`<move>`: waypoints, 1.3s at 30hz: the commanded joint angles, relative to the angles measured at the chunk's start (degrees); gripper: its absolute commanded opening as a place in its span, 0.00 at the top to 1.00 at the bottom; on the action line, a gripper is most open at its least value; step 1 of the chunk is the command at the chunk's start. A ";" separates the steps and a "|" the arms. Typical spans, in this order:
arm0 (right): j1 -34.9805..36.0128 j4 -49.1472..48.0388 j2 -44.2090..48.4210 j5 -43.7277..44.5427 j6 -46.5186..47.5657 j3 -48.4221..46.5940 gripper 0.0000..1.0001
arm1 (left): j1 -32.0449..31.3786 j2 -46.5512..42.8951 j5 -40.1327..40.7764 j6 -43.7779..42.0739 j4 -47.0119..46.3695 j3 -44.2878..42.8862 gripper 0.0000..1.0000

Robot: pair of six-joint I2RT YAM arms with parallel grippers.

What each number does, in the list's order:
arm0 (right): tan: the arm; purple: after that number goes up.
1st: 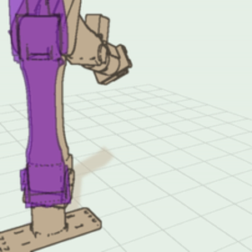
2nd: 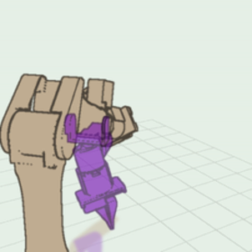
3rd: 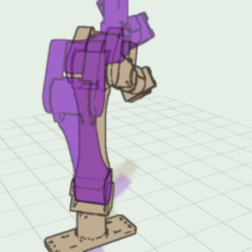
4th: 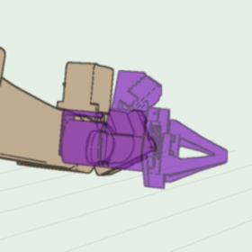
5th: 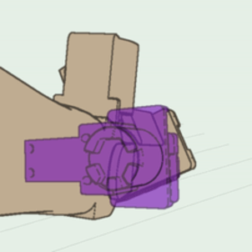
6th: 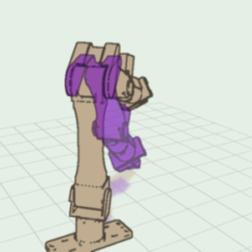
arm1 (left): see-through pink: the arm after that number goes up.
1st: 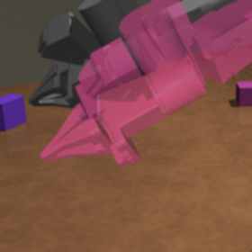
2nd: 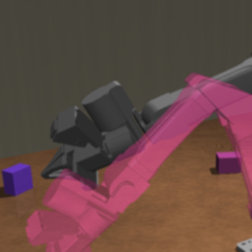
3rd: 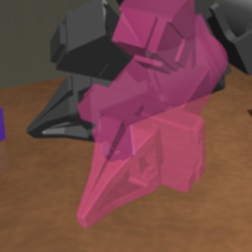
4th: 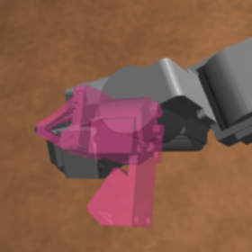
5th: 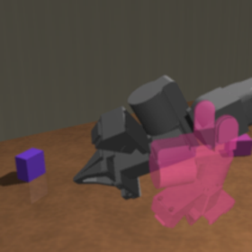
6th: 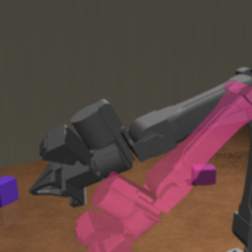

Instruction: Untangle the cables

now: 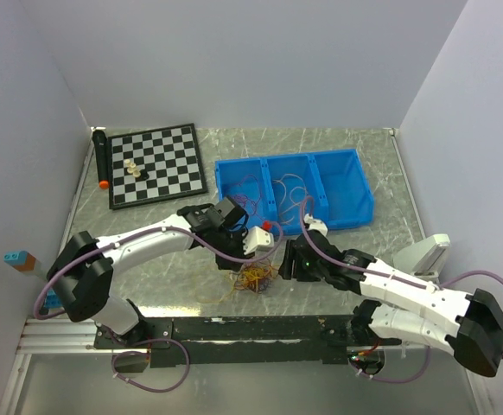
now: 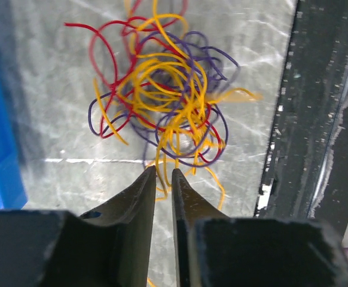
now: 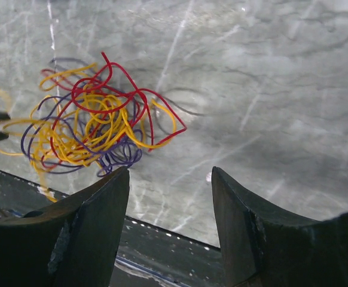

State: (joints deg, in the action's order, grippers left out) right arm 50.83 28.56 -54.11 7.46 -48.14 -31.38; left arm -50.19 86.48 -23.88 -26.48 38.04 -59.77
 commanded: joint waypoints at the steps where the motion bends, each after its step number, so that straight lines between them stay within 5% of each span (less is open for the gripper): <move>1: 0.41 -5.26 -1.70 -0.78 0.33 0.18 0.36 | 1.50 -2.36 -0.29 1.08 -1.22 0.88 0.74; 21: 1.38 -13.70 -12.68 -1.31 0.50 -1.93 0.55 | 7.39 -5.97 3.05 -0.32 -3.06 10.54 0.58; 33: 1.82 -14.06 -13.92 0.18 -0.73 -1.50 0.90 | 8.27 -4.92 3.39 -1.12 -7.10 15.38 0.57; 39: 1.91 -14.14 -13.66 -0.17 -0.64 -1.23 1.00 | 8.36 -5.44 7.52 -1.56 -12.46 18.63 0.57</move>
State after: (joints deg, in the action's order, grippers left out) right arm 52.27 15.92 -68.71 6.42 -48.38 -31.57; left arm -42.02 81.91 -19.14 -26.94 30.28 -42.48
